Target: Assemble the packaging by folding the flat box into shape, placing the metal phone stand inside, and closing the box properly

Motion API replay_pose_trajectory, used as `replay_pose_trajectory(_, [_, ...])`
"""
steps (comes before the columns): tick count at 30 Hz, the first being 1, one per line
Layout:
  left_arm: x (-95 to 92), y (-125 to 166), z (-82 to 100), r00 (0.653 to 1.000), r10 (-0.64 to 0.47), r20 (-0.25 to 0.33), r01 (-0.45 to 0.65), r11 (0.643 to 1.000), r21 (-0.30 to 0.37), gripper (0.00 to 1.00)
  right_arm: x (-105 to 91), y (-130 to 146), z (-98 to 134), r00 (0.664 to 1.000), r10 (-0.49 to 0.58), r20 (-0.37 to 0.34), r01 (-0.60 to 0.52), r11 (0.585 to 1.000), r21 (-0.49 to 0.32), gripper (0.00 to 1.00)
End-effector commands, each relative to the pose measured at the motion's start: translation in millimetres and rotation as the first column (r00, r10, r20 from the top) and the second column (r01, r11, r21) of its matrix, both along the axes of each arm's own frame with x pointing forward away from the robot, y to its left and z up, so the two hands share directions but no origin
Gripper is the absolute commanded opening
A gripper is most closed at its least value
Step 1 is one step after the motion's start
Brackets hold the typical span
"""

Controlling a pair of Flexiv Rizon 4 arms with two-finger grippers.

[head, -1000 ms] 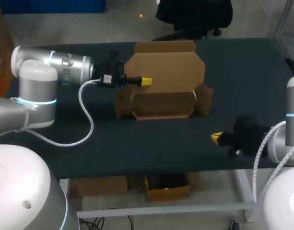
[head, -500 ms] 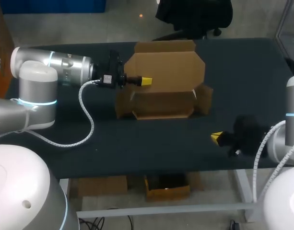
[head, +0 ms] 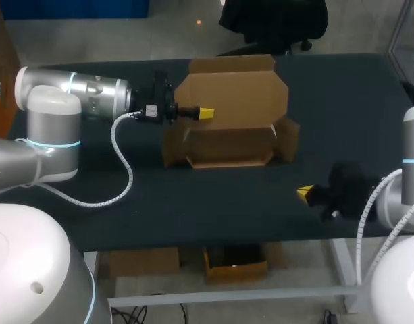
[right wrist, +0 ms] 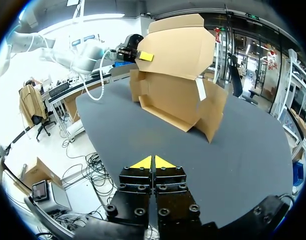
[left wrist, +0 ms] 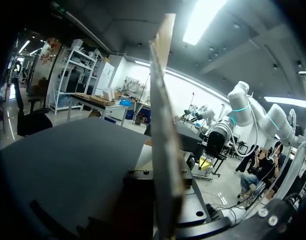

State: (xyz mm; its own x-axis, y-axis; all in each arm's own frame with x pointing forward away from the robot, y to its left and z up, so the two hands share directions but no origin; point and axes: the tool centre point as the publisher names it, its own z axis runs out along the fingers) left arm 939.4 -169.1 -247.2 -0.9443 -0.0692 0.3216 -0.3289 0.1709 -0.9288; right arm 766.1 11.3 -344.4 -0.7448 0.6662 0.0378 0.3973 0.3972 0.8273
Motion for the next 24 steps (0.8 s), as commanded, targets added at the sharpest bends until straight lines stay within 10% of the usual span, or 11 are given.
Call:
replay_pose_trajectory(1, [1.1,-0.6,-4.9,1.0,0.001,0.0,-0.001,1.0,0.0,0.0,0.6,3.0,-1.6,1.0,-0.003,0.003,0.003,1.0,-0.003,0.0])
replay_pose_trajectory(24, [1.3,-0.5,-5.0,1.0,0.002,-0.001,-0.002,1.0,0.0,0.0,-2.3,-18.7,-1.6,0.999,-0.03,0.023,0.03,0.999,0.024,0.0])
